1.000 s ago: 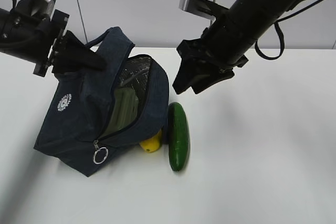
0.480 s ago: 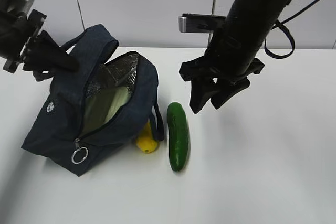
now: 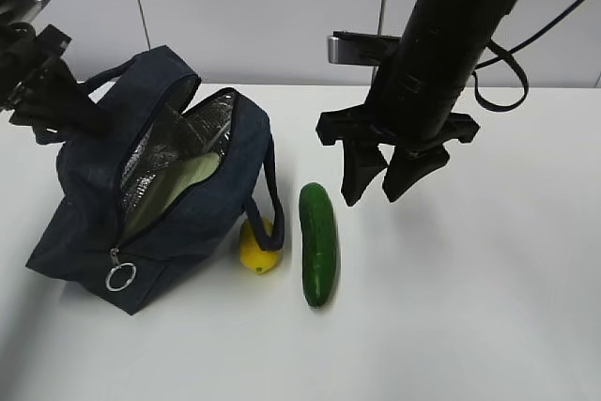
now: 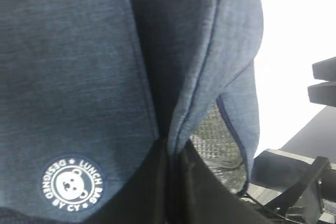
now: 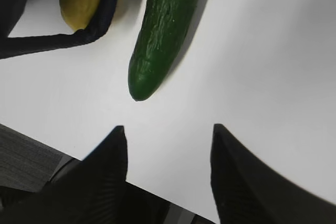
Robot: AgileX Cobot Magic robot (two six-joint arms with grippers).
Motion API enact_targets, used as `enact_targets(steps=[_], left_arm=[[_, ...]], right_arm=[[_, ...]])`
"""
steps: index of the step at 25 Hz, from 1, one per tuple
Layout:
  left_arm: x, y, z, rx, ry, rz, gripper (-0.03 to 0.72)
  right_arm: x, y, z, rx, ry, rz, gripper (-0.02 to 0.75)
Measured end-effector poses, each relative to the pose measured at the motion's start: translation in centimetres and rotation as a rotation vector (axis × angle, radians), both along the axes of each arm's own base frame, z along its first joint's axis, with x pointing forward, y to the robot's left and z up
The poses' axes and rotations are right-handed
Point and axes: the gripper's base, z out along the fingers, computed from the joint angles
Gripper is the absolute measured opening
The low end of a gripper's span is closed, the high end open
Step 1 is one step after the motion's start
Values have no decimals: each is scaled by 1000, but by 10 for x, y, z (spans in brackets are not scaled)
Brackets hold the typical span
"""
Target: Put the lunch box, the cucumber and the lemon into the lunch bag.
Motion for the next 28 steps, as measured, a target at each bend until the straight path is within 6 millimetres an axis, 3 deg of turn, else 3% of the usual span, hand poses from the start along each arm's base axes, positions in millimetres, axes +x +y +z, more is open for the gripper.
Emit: enact_targets(steps=[12, 19, 28], left_arm=[[-1, 4, -3, 54, 33, 13, -6], [-1, 4, -3, 56, 34, 14, -6], [-1, 4, -4, 59, 34, 13, -6]], right_arm=[[15, 12, -8, 111, -71, -91, 391], [23, 17, -37, 105, -5, -136, 463], [34, 21, -62, 107, -17, -164, 474]])
